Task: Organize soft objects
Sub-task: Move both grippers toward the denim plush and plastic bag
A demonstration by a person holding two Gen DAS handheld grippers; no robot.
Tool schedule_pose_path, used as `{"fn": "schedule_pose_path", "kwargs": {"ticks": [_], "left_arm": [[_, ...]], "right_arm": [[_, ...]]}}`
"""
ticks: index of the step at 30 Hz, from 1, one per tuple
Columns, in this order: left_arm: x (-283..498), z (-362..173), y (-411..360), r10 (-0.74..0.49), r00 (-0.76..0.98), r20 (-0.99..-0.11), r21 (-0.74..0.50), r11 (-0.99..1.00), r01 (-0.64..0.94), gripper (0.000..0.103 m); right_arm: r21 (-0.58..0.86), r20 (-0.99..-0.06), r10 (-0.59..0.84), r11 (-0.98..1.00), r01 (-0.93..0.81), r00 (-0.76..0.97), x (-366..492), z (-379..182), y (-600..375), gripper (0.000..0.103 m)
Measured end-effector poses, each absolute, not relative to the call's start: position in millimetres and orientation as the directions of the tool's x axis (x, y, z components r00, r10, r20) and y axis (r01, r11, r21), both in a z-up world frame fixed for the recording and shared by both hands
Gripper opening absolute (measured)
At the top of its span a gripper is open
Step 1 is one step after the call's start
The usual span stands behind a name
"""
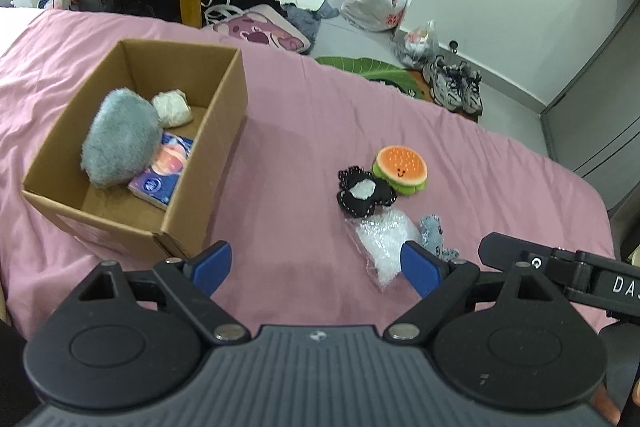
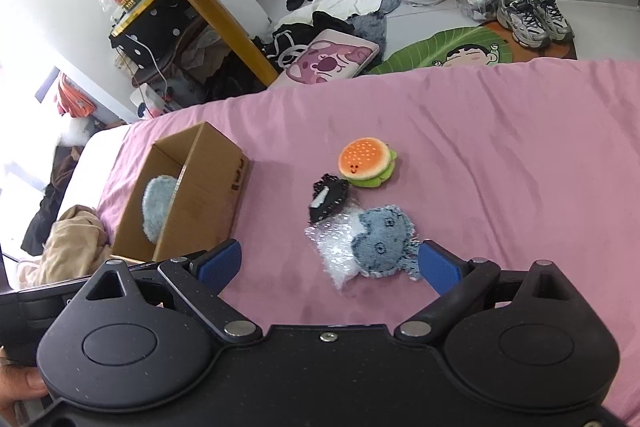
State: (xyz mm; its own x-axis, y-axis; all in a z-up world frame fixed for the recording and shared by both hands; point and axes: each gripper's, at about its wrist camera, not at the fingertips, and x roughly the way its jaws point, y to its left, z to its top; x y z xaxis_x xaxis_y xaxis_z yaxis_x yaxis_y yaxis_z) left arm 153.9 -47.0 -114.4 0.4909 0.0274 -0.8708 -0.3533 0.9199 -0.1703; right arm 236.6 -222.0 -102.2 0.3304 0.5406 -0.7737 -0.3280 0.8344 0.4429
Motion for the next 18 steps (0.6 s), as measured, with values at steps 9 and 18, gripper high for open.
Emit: {"fn": "schedule_pose_path", "kwargs": {"ticks": [9, 18], "left_arm": [[169.7, -140.4, -58.9, -0.001, 0.448, -0.894, -0.174, 0.922, -0.345, 0.09], [184.2, -165.2, -62.8, -0.011, 0.424, -0.905, -0.176, 0.919, -0.352, 0.09]], "right_arm": [[0.451, -0.786, 0.542, 0.832, -0.322, 0.299, 245.6, -119.1, -224.1, 0.096], [0.454, -0.804, 0.531, 0.839, -0.3, 0.268, 260.3, -140.7, -223.2, 0.095]]}}
